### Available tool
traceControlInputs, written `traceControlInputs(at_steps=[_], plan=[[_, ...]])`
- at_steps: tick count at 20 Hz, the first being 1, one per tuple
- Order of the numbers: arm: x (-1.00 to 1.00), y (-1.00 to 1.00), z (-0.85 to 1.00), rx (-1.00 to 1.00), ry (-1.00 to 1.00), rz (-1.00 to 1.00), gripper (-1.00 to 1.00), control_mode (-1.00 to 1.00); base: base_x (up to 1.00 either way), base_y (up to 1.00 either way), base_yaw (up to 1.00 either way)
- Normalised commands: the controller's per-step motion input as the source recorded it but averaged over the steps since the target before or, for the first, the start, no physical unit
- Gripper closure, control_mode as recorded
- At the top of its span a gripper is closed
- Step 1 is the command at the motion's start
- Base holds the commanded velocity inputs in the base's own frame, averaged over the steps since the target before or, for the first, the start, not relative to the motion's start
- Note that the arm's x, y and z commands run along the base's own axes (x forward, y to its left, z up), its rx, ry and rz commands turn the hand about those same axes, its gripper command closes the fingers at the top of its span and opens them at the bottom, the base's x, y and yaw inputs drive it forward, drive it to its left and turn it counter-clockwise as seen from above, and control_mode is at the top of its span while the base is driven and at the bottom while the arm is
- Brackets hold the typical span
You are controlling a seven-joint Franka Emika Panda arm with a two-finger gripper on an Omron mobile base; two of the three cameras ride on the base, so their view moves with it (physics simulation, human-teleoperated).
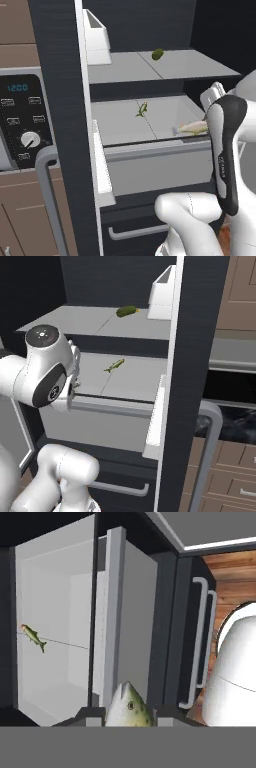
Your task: Transport the fish and onion to the fridge. Place the fish on the rack containing meat and place the onion on the rack containing the vegetable, ensuring meats and vegetables are on different racks.
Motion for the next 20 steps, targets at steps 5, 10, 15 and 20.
traceControlInputs(at_steps=[5, 10, 15, 20], plan=[[1.0, 0.0, -0.51, 0.0, -0.14, 0.04, 1.0, -1.0, 0.0, 0.0, 0.0], [1.0, -0.03, -0.45, 0.0, 0.0, 0.04, 1.0, -1.0, 0.0, 0.0, 0.0], [1.0, -0.08, -0.48, 0.01, 0.02, 0.04, 1.0, -1.0, 0.0, 0.0, 0.0], [0.96, -0.12, -0.41, 0.0, 0.0, 0.03, 1.0, -1.0, 0.0, 0.0, 0.0]])
